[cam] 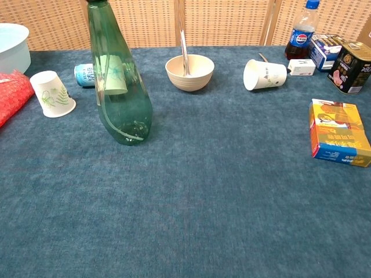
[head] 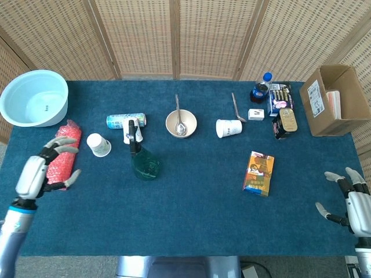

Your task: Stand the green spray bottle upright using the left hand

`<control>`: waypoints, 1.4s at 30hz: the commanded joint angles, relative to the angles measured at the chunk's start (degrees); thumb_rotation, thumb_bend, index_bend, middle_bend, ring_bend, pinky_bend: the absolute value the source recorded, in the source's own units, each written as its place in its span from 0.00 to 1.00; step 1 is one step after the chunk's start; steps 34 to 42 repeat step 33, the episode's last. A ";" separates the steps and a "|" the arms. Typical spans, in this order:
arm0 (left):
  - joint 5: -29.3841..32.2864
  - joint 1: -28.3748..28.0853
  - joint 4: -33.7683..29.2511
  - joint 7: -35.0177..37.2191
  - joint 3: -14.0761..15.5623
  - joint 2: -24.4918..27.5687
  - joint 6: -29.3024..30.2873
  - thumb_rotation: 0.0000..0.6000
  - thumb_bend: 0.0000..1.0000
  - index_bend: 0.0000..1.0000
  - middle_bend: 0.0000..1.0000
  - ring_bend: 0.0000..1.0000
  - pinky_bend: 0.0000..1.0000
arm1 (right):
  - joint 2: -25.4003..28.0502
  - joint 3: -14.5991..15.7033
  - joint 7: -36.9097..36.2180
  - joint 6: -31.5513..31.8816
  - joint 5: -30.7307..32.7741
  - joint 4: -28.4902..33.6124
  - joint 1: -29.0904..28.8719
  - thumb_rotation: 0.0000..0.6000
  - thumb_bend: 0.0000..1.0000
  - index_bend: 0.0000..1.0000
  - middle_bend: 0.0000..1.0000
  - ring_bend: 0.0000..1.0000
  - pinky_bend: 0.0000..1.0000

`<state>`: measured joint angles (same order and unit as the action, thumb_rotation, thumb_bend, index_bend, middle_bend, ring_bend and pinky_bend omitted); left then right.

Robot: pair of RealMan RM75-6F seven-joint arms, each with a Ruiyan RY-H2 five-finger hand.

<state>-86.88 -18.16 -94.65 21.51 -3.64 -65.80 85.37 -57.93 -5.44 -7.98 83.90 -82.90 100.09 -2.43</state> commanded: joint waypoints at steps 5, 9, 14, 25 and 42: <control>3.99 6.16 -7.31 -12.93 3.04 11.00 0.98 0.76 0.37 0.36 0.27 0.18 0.25 | -0.10 -1.49 5.29 -0.95 3.10 -0.09 -1.23 1.00 0.28 0.22 0.31 0.01 0.10; 5.36 8.76 -9.26 -19.88 4.55 14.11 1.87 0.77 0.37 0.36 0.26 0.18 0.27 | -0.96 -2.45 11.02 -0.34 5.35 -0.01 -1.65 1.00 0.28 0.22 0.31 0.01 0.10; 7.17 11.62 -10.81 -23.72 5.43 15.76 3.04 0.86 0.37 0.36 0.25 0.17 0.25 | -1.59 -3.26 14.97 0.88 6.54 0.04 -1.85 1.00 0.28 0.22 0.30 0.01 0.10; 7.18 14.52 -9.73 -21.22 5.31 15.34 3.62 0.89 0.37 0.36 0.25 0.17 0.26 | -1.45 -3.10 16.35 2.54 5.35 0.72 -1.48 1.00 0.28 0.22 0.29 0.00 0.09; 6.96 15.11 -9.44 -21.72 4.45 14.04 3.32 0.90 0.37 0.36 0.26 0.17 0.26 | -1.12 -2.35 15.31 2.03 4.67 0.87 -1.28 1.00 0.28 0.22 0.27 0.00 0.09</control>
